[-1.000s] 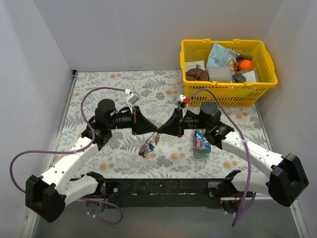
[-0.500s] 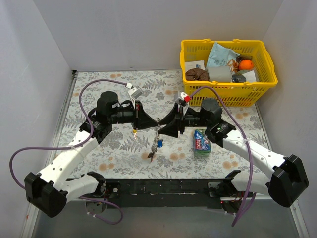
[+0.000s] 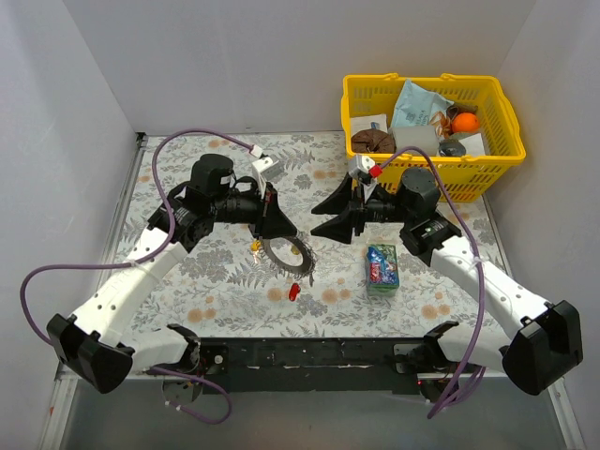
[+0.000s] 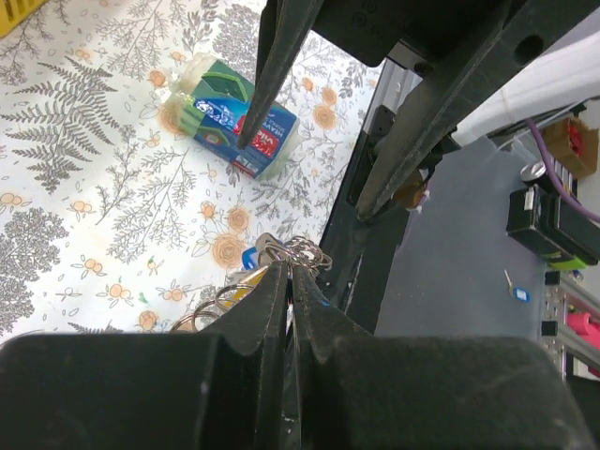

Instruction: Put the keys on the keyring

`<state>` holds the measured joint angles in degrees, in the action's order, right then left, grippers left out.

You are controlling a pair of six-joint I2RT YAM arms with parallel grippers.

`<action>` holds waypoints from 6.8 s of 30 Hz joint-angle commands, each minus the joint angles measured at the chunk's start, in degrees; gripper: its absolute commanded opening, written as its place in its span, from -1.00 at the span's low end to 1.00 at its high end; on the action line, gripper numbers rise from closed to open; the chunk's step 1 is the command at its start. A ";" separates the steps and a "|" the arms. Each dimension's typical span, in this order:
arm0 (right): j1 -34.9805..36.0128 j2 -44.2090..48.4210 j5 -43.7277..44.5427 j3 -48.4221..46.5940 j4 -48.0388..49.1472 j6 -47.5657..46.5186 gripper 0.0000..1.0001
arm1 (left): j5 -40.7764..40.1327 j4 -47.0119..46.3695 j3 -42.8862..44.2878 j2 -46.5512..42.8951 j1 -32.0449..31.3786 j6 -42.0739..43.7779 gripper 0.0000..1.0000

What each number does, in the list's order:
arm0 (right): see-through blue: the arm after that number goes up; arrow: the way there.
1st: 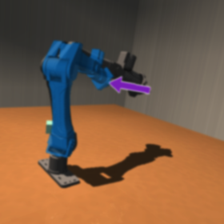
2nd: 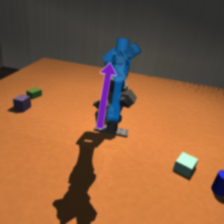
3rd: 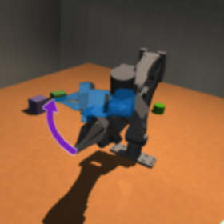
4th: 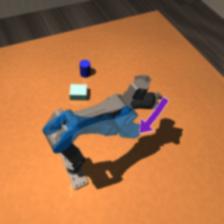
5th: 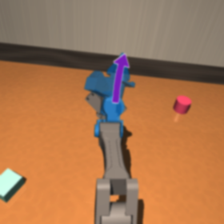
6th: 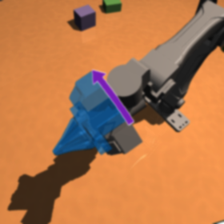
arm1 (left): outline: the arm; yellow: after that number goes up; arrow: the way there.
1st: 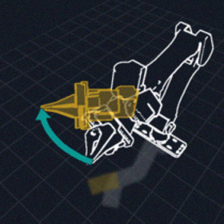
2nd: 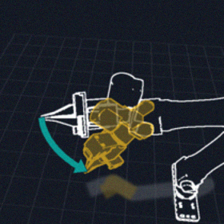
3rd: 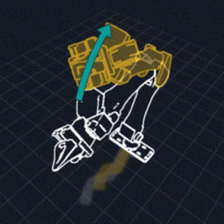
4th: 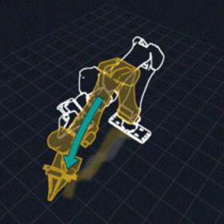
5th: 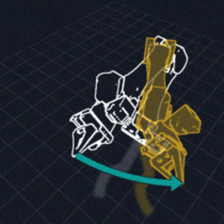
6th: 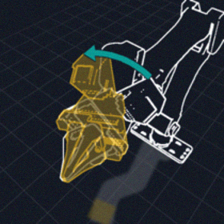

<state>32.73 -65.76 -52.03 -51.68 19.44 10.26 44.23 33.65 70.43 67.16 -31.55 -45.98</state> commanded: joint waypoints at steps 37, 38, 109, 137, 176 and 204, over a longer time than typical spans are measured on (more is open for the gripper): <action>2.43 -6.40 -8.96 -3.43 -0.37 2.22 -0.42 | 3.85 2.48 8.05 2.02 -4.22 6.07 -1.00; 2.34 -6.58 -9.14 -3.34 -0.28 2.31 -0.54 | 3.94 2.13 7.97 1.93 -4.22 6.07 -1.00; 0.40 8.54 4.48 9.05 37.07 22.70 -0.97 | 5.69 -50.17 -16.56 -7.83 -2.29 -20.38 -0.23; 0.14 4.59 -3.67 2.83 20.58 11.58 -0.56 | 4.99 -39.56 -12.34 -7.30 -2.38 -16.08 -1.00; -1.35 -4.21 -13.45 -7.03 3.06 6.96 -0.24 | 8.77 -8.77 3.22 -0.18 -2.37 5.11 -1.00; -0.74 0.89 -4.49 2.10 23.69 19.34 -0.97 | 3.24 -26.42 -4.68 -6.06 -2.29 -7.61 -0.48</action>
<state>31.75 -68.58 -61.10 -53.36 25.96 20.69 49.41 18.13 68.55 66.43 -33.87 -46.68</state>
